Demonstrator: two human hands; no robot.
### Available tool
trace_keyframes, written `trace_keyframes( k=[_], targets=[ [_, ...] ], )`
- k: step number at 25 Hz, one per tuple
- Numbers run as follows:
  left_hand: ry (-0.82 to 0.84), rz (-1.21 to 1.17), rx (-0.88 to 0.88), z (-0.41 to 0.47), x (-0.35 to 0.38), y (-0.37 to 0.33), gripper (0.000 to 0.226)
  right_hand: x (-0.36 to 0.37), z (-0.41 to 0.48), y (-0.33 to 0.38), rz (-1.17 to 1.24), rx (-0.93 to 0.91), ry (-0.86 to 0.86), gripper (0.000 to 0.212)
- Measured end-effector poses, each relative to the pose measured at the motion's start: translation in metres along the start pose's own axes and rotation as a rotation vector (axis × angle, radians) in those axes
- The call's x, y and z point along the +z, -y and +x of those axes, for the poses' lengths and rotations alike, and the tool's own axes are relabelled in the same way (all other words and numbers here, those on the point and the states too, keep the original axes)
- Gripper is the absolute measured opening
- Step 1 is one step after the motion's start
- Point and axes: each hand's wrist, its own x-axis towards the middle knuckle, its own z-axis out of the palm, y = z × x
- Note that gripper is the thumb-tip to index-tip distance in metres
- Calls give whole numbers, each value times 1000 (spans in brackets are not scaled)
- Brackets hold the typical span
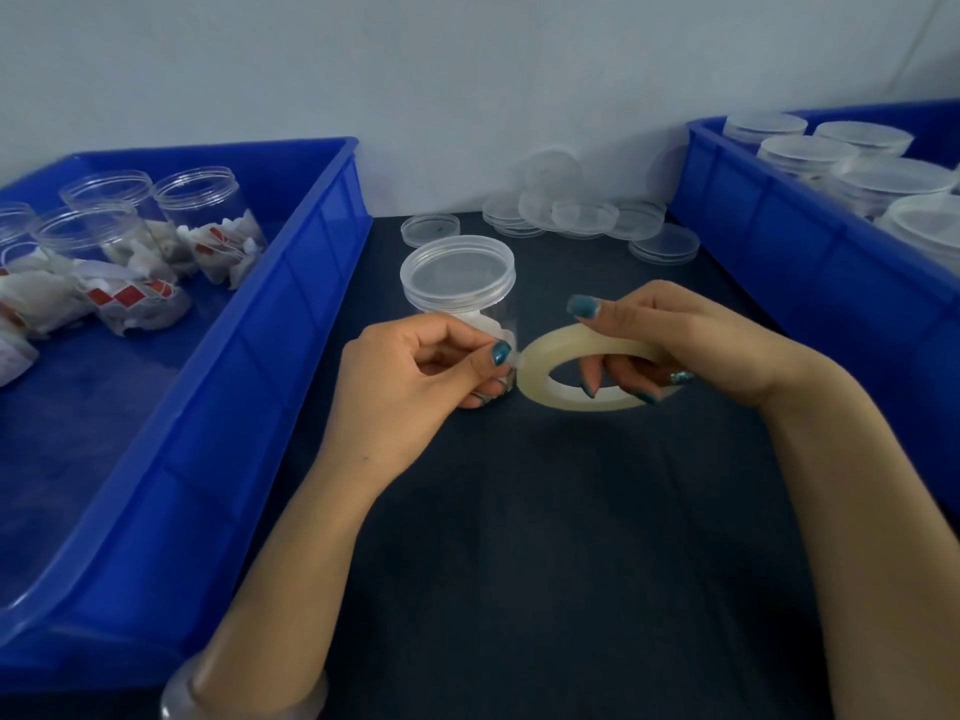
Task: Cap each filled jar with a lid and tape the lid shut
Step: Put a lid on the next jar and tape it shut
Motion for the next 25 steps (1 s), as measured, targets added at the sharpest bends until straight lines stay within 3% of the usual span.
trace_keyframes(
  k=[2,4,7,9,19,25],
  targets=[
    [-51,-3,40,0,-1,-1,9,4,1,2,-145,53,-112,56],
    [-113,-12,93,-1,-3,-1,10,8,4,2,-435,99,-292,55],
    [-175,20,135,-5,-5,2,7,17,9,-2,-896,138,-550,75],
    [-214,54,154,-7,-4,4,3,21,13,-8,-1060,107,-682,84],
    [-467,276,165,-2,-14,18,5,41,32,-16,-1058,-67,-903,75],
    [-471,255,116,4,-17,26,9,44,40,-21,-1059,-78,-940,67]
  ],
)
